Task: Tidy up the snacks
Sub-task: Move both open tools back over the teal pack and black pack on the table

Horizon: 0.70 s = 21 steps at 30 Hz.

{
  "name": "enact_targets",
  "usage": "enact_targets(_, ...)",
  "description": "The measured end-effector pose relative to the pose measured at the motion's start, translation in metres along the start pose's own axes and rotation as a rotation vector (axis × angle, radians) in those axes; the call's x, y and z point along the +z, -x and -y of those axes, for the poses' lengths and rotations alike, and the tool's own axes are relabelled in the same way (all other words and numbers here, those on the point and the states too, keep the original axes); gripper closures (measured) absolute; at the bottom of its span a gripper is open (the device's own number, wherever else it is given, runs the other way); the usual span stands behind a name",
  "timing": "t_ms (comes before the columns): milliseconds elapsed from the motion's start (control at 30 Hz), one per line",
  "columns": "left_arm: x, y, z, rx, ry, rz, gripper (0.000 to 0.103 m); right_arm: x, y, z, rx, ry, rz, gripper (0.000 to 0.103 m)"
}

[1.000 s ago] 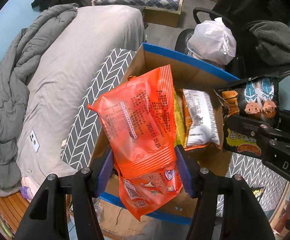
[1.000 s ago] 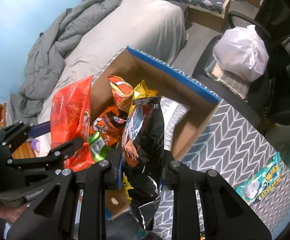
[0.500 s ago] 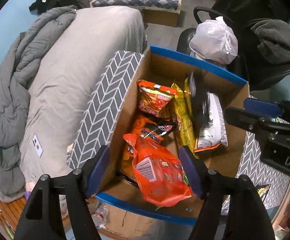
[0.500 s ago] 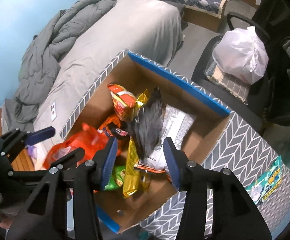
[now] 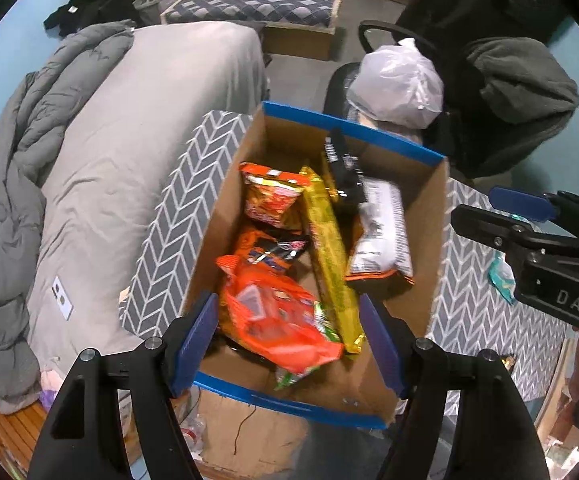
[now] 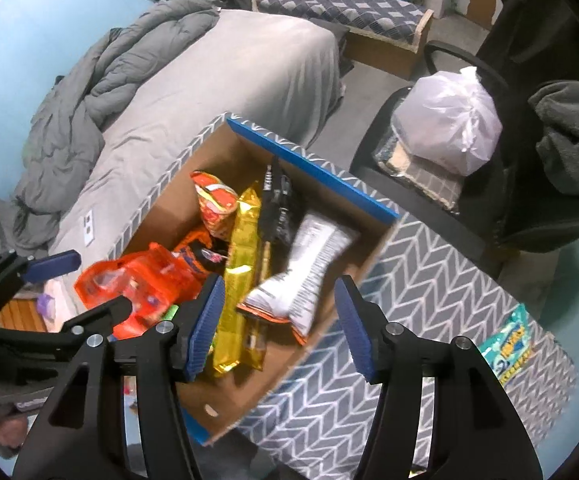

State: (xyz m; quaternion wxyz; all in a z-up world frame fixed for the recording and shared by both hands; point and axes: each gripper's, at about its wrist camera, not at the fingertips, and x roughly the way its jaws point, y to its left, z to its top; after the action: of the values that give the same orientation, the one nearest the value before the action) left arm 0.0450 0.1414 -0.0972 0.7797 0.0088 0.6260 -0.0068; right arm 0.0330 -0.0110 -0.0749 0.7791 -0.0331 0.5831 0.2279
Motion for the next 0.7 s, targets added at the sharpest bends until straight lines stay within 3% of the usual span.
enact_targets(467,-0.009,0.012,0.053,-0.002,-0.112,0.012,0.029,-0.039,0.042,0.041,-0.052,-0.023,0.034,0.037)
enact_targets(700,-0.015,0.014,0.086,-0.045,-0.157,0.0,0.025,-0.066,0.056,0.067,-0.079,-0.051,0.03,0.033)
